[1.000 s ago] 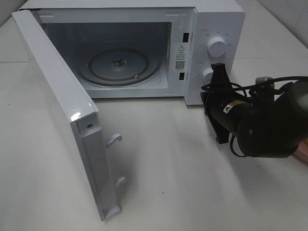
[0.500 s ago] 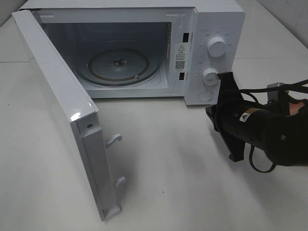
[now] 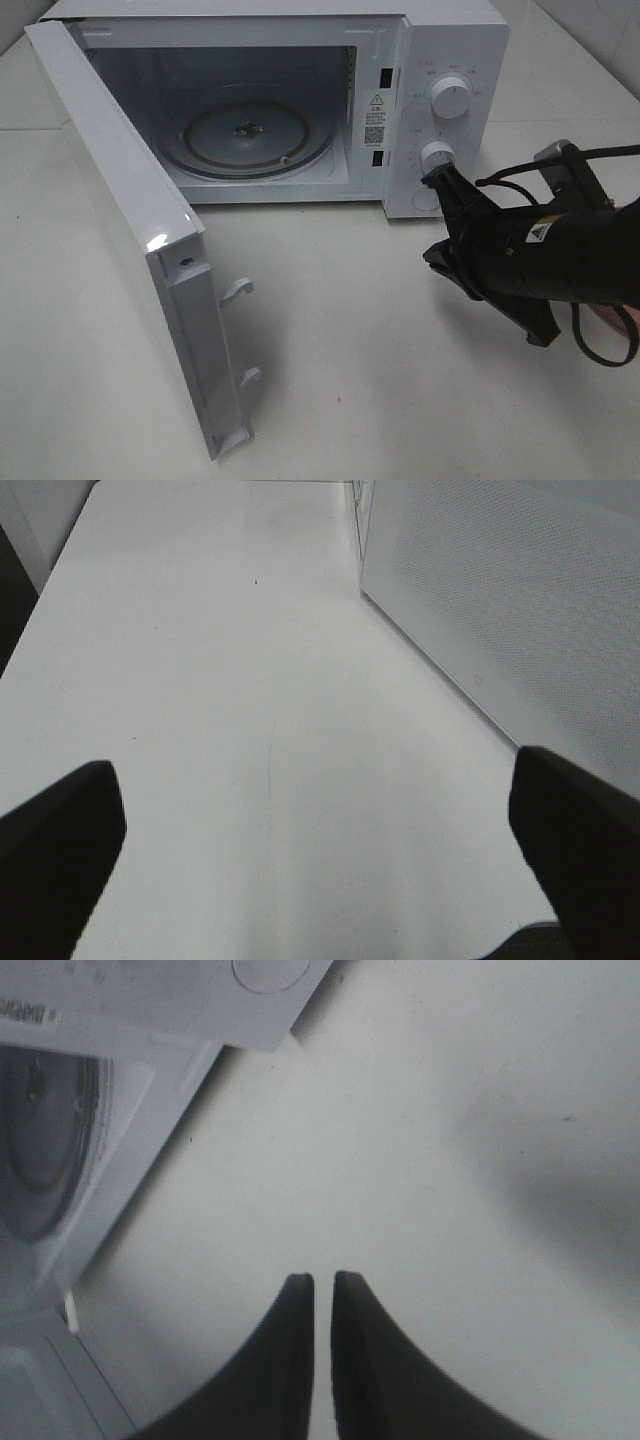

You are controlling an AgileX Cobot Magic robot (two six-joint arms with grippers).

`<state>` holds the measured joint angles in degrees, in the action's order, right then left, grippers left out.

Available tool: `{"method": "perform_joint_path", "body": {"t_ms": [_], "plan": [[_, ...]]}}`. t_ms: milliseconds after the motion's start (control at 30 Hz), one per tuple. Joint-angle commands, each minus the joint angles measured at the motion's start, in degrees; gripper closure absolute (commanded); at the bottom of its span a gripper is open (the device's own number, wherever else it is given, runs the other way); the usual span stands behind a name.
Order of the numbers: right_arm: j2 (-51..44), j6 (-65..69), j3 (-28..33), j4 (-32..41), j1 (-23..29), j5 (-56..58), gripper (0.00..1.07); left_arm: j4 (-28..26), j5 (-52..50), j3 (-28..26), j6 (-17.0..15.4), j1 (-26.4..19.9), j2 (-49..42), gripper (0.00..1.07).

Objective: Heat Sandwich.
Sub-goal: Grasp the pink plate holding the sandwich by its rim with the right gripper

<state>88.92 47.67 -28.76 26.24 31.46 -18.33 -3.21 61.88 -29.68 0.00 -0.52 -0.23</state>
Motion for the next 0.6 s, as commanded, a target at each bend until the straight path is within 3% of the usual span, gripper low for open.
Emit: {"method": "perform_joint_path", "body": {"t_ms": [33,233,600], "plan": [[-4.53,-13.81,-0.11,-0.57,-0.11,9.28,0.96,-0.34,-0.52,0.06,-0.52,-0.06,-0.97,0.07],[-9.11,-32.03,-0.11,-0.57,-0.11,15.99,0.94,-0.34,-0.52,0.06,-0.52,-0.06,-0.97,0.07],[-11.92,-41.2,-0.52,-0.8,-0.11,25.84,0.89,-0.34,-0.52,0.06,-0.52,-0.06,-0.97,0.07]]}}
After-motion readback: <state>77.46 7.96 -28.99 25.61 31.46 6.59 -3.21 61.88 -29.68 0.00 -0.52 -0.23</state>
